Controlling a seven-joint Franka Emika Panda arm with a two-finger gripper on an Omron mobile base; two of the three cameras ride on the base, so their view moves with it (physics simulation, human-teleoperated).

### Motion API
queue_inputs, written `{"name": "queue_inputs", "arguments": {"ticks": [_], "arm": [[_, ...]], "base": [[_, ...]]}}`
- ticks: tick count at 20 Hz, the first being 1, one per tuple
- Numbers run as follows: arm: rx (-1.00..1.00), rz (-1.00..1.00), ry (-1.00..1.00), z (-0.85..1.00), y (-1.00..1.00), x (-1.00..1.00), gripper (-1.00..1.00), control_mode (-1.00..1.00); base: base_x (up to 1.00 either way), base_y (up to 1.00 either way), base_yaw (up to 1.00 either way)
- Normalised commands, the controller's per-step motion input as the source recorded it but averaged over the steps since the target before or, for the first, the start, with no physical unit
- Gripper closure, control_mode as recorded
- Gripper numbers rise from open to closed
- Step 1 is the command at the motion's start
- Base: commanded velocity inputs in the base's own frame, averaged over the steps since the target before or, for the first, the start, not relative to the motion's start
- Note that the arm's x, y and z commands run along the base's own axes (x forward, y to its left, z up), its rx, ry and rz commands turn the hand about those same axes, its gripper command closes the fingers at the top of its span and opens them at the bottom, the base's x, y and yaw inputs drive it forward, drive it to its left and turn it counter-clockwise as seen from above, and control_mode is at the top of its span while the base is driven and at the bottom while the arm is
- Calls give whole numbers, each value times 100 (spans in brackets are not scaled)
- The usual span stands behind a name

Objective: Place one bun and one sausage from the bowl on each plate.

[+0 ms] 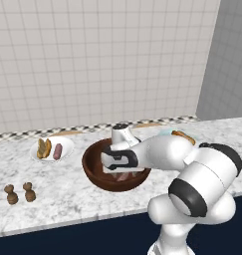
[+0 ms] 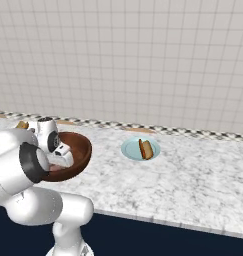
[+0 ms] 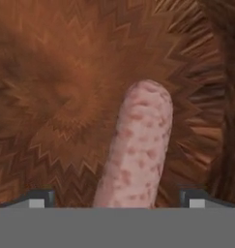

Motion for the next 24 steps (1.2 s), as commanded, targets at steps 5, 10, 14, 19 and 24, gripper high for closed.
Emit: {"name": "queue_inputs", "arguments": {"ticks": [5,10,14,19,24], "arm": [[0,10,-2,-19,6,9,100,-100],[0,5,-6,-6,1,1,100,-100],[-2,0,-4,21,8,0,100,-100],[1,1,-1,96,0,0,100,-100],[3,39,-13,99,-68,6,100,-100]], "base": [[0,0,0],[0,0,0],[0,0,0],[0,0,0],[0,0,0]]}}
